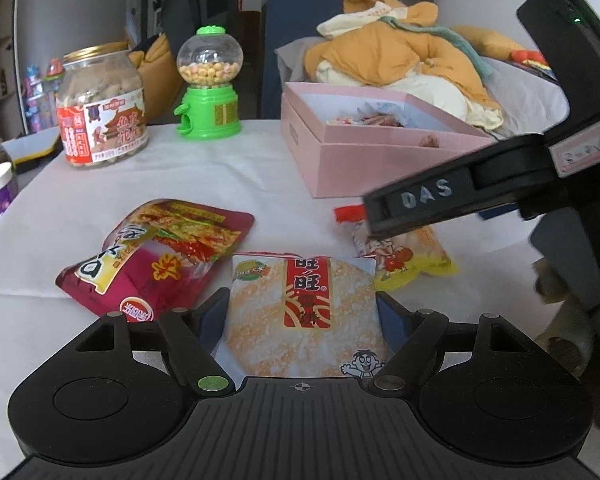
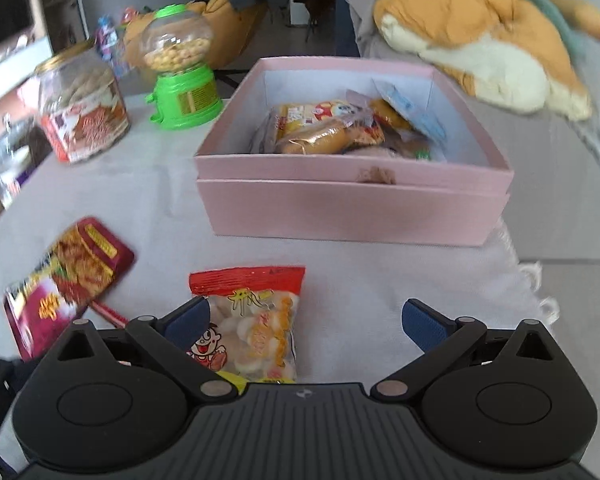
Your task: Organize snacks
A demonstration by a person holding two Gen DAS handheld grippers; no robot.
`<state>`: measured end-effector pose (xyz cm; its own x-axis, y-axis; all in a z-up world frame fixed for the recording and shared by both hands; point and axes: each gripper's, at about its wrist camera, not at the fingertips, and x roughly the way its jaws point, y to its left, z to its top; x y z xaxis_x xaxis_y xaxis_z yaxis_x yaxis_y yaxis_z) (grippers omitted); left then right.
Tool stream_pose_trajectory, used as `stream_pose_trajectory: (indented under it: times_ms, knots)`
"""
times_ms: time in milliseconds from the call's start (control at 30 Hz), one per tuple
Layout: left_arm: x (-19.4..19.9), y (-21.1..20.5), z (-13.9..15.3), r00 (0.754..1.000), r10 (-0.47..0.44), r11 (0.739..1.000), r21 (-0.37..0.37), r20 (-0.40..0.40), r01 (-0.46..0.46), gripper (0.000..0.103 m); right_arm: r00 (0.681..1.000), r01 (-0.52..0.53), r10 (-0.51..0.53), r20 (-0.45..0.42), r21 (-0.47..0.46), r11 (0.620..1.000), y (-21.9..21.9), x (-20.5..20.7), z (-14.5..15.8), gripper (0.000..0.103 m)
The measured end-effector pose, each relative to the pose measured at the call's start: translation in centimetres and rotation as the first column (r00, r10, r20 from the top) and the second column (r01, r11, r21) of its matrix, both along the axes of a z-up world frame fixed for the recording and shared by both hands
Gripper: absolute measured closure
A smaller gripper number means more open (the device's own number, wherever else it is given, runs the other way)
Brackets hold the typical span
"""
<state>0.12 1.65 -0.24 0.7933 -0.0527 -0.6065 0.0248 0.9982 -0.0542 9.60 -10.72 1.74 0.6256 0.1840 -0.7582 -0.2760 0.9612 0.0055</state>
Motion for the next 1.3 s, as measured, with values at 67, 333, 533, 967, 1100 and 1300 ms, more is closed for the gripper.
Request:
stream_pose_trajectory:
  times_ms: [67,333,533,967,1100,1300]
  knots:
    - [0.0,-0.1,0.0,1.000,-0.001,1.000,0.009,-0.001,0.001,0.021,1.000,0.003,-0.002,0.029,-0.048,0.999,-0.3,-0.4,0.2,0.000]
    - [0.1,-0.4,-0.1,1.000,-0.003,0.999,0.039,-0.006,0.003,0.021,1.000,0.005,-0.004,0.016,-0.011,1.000,-3.8,-0.5,-0.2,0.000]
    - [0.1,-0.6,-0.1,1.000,-0.005,0.999,0.051,-0.009,0.005,0.021,0.998,0.030,-0.033,0.060,0.043,0.999,-3.0,-0.4,-0.8,0.008]
    - [0.0,-0.8,-0.1,1.000,-0.008,0.998,0.070,-0.010,0.009,0.021,0.999,-0.040,0.040,0.009,0.115,0.993,-4.9,-1.9,1.8,0.072]
    - [0.0,-0.8,-0.1,1.000,-0.012,0.998,0.068,-0.014,0.013,0.020,1.000,-0.022,0.022,0.006,0.103,0.994,-6.3,-1.9,1.3,0.070]
    - [0.1,-0.8,-0.1,1.000,-0.015,0.998,0.066,-0.014,0.016,0.020,1.000,-0.012,0.011,0.011,0.121,0.993,-9.0,-2.9,0.8,0.022]
